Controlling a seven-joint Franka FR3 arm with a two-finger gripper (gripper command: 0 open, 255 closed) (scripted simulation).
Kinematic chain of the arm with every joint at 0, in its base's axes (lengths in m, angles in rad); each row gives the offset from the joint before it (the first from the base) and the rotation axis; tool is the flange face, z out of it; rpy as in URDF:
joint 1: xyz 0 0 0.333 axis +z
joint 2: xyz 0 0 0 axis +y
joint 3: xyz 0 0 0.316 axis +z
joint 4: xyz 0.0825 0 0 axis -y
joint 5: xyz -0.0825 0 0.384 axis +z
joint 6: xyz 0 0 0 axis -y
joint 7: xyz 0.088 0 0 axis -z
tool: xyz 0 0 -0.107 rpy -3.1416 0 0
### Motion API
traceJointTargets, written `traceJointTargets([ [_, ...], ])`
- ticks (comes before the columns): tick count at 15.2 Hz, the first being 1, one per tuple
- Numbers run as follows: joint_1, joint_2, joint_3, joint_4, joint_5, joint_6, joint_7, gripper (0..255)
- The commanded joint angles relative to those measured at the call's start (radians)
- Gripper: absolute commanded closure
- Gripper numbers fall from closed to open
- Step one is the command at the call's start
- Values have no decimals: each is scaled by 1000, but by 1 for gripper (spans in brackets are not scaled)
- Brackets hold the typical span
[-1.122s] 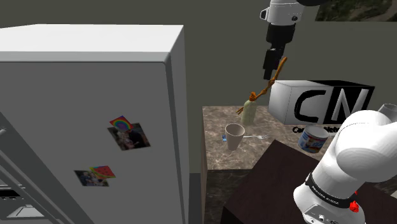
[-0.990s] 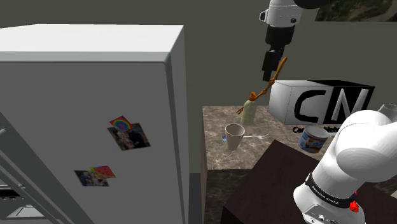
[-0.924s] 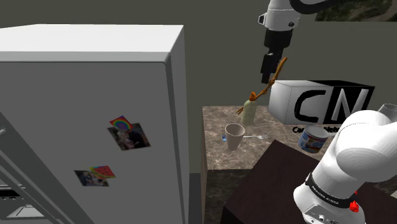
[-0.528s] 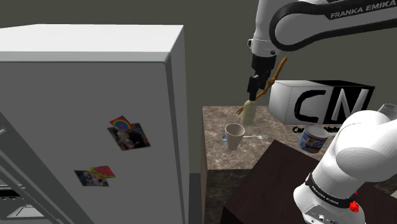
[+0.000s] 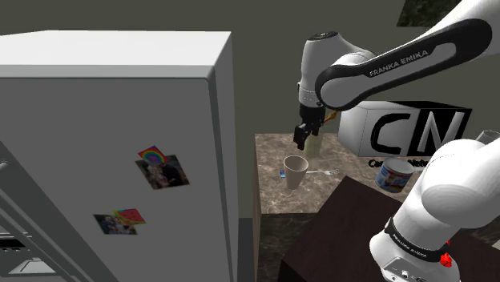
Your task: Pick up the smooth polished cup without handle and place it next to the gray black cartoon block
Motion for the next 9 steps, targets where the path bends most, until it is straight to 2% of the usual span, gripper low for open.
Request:
traceJointTargets([
  [1, -10, 69, 16, -9, -12, 82, 43, 0],
  [5, -42, 228, 47, -17, -61, 249, 143, 0],
  [9, -86, 408, 79, 7, -159, 398, 276, 0],
])
